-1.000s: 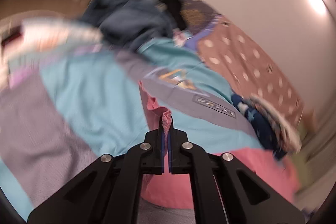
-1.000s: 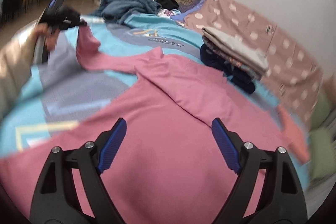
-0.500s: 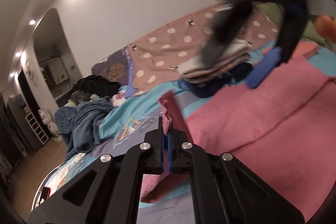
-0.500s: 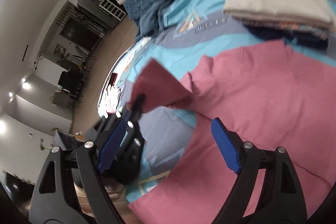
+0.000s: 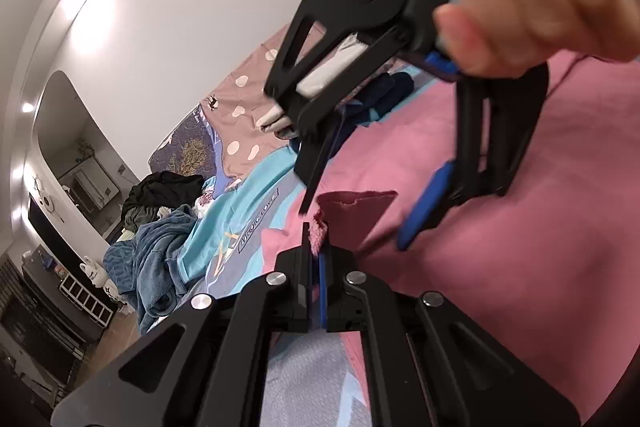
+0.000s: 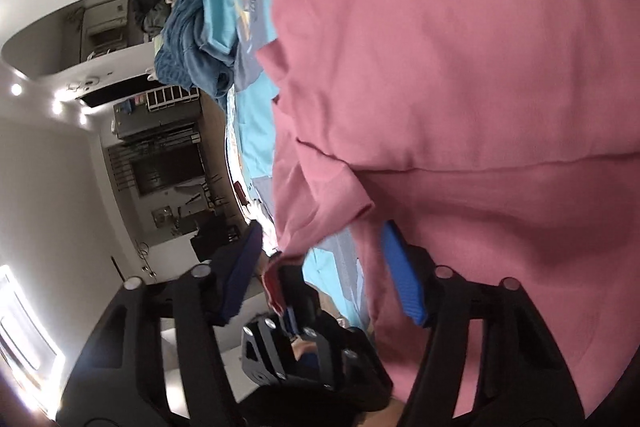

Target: Fold small clothes

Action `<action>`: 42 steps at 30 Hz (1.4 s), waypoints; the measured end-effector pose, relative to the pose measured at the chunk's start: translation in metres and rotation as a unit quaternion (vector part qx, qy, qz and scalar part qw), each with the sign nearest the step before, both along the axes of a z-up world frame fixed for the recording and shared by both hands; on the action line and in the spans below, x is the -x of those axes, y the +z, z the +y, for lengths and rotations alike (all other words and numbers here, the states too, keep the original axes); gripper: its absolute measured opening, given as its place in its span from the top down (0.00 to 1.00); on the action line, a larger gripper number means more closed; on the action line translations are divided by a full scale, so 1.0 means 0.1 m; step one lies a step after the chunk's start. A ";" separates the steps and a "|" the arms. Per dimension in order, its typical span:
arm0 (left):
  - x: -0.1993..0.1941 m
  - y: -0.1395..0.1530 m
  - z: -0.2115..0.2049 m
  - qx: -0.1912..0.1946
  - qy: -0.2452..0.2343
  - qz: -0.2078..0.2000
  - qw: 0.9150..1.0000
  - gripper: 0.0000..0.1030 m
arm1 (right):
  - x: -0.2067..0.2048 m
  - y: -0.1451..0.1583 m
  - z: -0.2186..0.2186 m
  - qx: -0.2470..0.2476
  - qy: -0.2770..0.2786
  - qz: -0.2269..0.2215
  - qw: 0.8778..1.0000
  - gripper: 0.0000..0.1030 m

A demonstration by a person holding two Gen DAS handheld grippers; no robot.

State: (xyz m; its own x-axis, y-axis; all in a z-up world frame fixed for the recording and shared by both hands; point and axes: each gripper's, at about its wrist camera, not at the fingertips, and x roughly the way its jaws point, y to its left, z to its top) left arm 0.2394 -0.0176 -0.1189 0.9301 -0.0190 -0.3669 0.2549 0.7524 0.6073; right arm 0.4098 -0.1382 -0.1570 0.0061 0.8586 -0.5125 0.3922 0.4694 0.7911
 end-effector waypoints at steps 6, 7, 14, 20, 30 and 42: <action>0.08 0.00 -0.02 -0.013 0.000 -0.008 1.000 0.98 | -0.07 0.03 0.02 0.036 -0.012 -0.032 0.999 0.90; 0.08 0.01 -0.02 -0.014 0.002 -0.009 1.000 0.98 | -0.09 0.07 0.03 0.041 -0.008 -0.049 0.998 0.94; 0.03 0.33 -0.04 0.032 0.021 -0.030 0.999 0.98 | -0.22 0.83 0.25 0.070 0.061 -0.204 0.975 0.98; -0.07 0.91 -0.17 0.107 0.000 -0.067 0.992 0.98 | -0.31 1.63 0.36 0.099 0.120 -0.318 0.935 0.98; -0.32 1.52 -0.78 0.178 -0.034 -0.116 0.977 0.98 | -0.24 2.67 -0.14 0.189 0.135 -0.428 0.873 0.98; -0.38 1.50 -1.53 0.192 -0.095 -0.092 0.972 0.98 | -0.23 2.51 -1.01 0.220 0.068 -0.407 0.884 0.98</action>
